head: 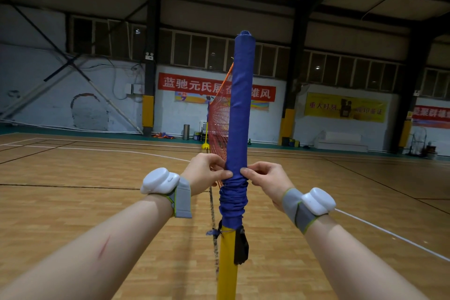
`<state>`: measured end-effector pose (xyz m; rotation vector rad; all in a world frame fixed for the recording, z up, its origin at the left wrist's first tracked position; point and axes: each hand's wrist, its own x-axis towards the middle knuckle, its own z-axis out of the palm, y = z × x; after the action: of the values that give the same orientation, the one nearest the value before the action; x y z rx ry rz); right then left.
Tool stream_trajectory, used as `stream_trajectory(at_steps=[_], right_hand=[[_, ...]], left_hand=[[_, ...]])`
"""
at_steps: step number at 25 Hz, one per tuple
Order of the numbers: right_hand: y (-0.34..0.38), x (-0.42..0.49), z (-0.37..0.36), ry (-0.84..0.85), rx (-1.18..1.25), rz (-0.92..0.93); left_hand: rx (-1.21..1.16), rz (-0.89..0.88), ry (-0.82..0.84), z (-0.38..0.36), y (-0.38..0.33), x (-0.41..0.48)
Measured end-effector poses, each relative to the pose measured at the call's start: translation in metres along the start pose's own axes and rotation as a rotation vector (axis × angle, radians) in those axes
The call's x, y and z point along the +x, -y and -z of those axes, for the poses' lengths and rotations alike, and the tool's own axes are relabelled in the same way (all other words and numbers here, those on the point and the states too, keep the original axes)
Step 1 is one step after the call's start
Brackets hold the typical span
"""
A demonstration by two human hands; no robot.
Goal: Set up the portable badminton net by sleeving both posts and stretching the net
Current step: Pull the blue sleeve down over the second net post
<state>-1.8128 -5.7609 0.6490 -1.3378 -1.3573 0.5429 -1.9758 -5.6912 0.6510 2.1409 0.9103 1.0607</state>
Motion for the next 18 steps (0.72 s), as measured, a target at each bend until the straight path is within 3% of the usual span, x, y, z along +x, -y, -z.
stream_trajectory(at_steps=[4,9,18], right_hand=[[0.011,0.0,0.004,0.037,-0.105,0.018],[0.048,0.018,0.003,-0.146,0.035,0.208],[0.017,0.006,-0.011,-0.188,0.023,0.16]], left_hand=[[0.064,-0.046,0.041,0.011,-0.01,0.0],[-0.1,-0.151,-0.249,0.02,-0.045,0.014],[-0.098,-0.113,-0.237,0.001,-0.026,0.009]])
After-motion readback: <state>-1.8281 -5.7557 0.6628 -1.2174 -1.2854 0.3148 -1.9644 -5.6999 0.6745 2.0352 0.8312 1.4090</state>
